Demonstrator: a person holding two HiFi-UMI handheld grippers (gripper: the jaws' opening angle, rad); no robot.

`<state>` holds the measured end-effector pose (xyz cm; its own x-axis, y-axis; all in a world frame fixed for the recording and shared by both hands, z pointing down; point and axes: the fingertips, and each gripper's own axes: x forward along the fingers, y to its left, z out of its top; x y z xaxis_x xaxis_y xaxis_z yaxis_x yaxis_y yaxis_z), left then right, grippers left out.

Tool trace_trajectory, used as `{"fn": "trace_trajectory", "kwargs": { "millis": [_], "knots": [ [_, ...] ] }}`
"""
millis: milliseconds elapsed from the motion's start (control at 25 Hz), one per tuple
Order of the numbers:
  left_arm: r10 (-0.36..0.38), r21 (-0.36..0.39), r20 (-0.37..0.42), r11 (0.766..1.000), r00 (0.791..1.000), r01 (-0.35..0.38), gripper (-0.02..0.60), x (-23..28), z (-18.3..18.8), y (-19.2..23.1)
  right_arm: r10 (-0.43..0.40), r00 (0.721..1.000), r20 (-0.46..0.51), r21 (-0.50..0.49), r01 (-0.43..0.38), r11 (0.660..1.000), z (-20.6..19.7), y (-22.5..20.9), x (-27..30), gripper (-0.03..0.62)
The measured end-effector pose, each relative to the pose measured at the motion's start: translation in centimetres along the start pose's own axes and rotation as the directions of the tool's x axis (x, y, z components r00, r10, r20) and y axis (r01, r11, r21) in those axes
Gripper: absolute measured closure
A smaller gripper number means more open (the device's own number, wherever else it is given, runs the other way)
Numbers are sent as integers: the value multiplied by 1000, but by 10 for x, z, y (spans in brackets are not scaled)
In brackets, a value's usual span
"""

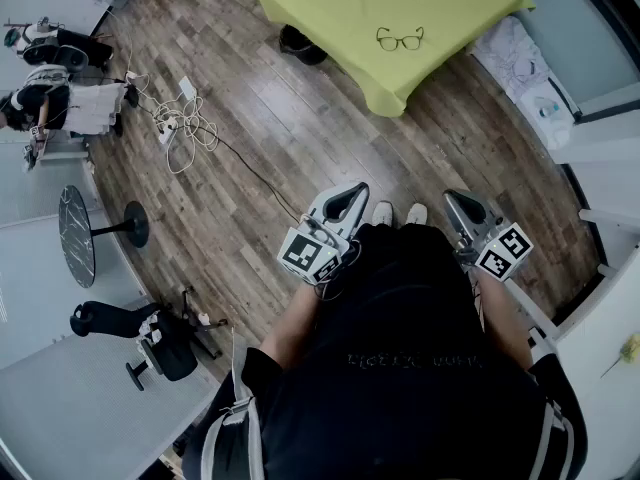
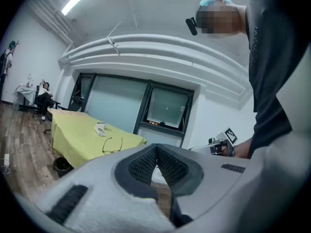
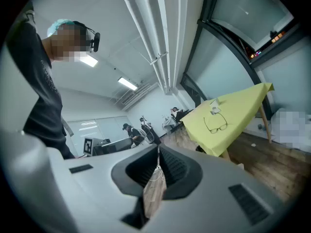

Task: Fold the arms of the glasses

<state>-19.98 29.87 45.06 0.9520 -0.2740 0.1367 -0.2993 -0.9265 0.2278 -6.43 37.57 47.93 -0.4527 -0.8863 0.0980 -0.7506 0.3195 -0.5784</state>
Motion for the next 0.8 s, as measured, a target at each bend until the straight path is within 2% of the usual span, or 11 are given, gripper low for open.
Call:
{"fn": "trace_trajectory", "kwargs": {
  "millis": [160,280,400,480,640,800],
  "knots": [
    [9,4,4,1000,1000,-9,563,0,5,-6,1,1000,0,-40,-1,999,2,3,-8,562],
    [7,11,4,1000,1000,-7,563,5,7,-11,-8,1000,22,-152,12,988,13,2,-11,560],
    [10,23,-8,1000,1000,-10,563,13,7,-18,-2,999,48,-271,15,963,25,2,-15,560],
    [13,32,-5,999,1000,-13,563,19,7,-25,18,998,54,-317,0,948,30,0,-19,560],
    [23,51,4,998,1000,-24,563,27,3,-38,38,997,71,-334,-12,942,33,-10,-29,560],
    [23,51,-5,998,1000,-23,563,29,-1,-47,40,997,67,-278,-20,960,26,-18,-43,562]
  ]
}}
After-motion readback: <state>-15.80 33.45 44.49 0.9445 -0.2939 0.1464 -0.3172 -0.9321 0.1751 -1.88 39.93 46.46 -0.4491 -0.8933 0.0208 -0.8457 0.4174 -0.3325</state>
